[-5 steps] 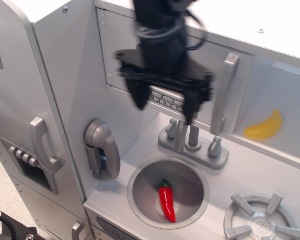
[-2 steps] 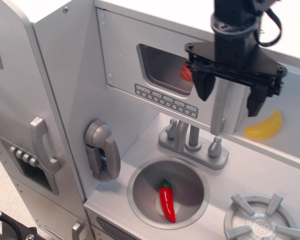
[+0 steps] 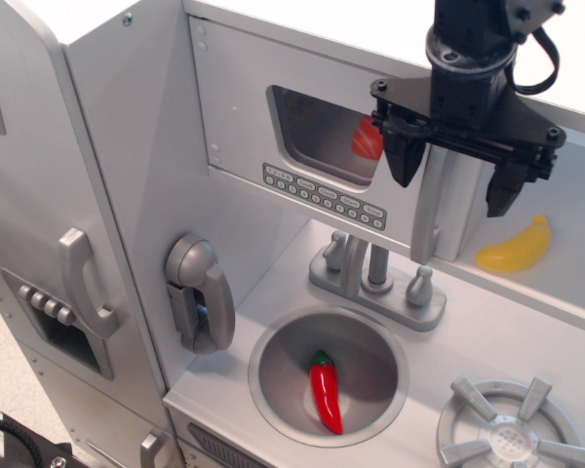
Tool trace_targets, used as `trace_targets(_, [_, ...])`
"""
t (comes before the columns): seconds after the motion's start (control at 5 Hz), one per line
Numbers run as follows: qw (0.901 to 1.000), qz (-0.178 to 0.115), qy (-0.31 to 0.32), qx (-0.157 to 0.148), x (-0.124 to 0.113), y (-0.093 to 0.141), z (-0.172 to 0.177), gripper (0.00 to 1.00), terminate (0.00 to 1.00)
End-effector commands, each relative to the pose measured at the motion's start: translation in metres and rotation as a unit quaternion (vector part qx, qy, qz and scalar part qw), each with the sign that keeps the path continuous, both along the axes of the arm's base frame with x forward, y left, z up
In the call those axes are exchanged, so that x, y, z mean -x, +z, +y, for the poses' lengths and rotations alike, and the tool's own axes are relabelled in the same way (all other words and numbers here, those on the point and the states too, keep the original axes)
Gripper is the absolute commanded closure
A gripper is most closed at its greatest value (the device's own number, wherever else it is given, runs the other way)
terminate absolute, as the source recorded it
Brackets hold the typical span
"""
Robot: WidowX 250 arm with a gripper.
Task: Open microwave
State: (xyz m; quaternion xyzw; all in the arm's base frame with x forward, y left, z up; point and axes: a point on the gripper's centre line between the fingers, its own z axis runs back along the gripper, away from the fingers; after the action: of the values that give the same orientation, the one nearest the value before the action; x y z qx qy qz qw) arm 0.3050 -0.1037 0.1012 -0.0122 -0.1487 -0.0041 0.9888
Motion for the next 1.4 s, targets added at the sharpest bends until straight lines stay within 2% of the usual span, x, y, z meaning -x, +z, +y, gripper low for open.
trace_targets(0.0, [0.9998,-0.017,0.011,0.003,-0.01,0.012,0.003,0.0,0.0])
trace_targets(0.2, [0.9997,-0.012,0.02,0.01,-0.01,0.012,0.004,1.0,0.0])
trace_targets(0.6, [0.9998,-0.014,0.015,0.006,-0.005,0.01,0.01,1.0,0.0])
trace_targets(1.0, [1.0,0.001,-0.002,0.006,0.031,0.011,0.022,1.0,0.0])
trace_targets(1.2, [0.9988,0.044,-0.021,-0.002,0.044,0.012,0.028,0.0,0.0])
